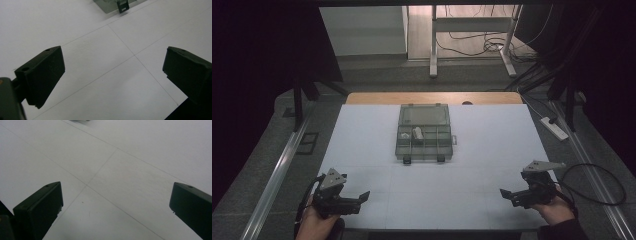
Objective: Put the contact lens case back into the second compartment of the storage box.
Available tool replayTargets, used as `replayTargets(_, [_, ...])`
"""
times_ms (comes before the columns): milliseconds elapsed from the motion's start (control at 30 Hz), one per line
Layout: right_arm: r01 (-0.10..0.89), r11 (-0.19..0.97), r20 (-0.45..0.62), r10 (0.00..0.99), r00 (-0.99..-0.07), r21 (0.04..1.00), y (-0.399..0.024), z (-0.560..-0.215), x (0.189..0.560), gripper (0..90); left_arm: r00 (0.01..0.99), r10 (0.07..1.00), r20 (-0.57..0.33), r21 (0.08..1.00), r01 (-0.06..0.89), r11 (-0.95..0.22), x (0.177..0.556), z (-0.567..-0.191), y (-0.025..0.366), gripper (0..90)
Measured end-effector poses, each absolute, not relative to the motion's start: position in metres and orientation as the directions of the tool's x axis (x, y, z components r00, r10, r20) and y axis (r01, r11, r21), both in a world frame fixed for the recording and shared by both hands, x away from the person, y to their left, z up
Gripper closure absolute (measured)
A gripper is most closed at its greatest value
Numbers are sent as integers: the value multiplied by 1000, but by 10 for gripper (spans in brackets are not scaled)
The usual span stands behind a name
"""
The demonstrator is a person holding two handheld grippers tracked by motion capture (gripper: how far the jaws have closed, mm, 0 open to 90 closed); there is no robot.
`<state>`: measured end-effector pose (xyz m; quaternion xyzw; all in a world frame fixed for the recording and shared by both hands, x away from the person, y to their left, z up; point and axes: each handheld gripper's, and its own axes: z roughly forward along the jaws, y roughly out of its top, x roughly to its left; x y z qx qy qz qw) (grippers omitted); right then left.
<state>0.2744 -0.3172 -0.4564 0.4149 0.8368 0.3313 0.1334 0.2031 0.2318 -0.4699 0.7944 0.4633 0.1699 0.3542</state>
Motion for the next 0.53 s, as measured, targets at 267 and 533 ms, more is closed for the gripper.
replayTargets(267, [625, 400, 52, 815, -577, 671, -328, -455, 263, 0, 514, 856, -57, 720, 615, -322, 203, -470, 232, 40])
replayTargets(533, [631, 403, 39, 823, -567, 663, -329, -455, 260, 0, 515, 855, -57, 721, 614, -322, 203, -470, 231, 40])
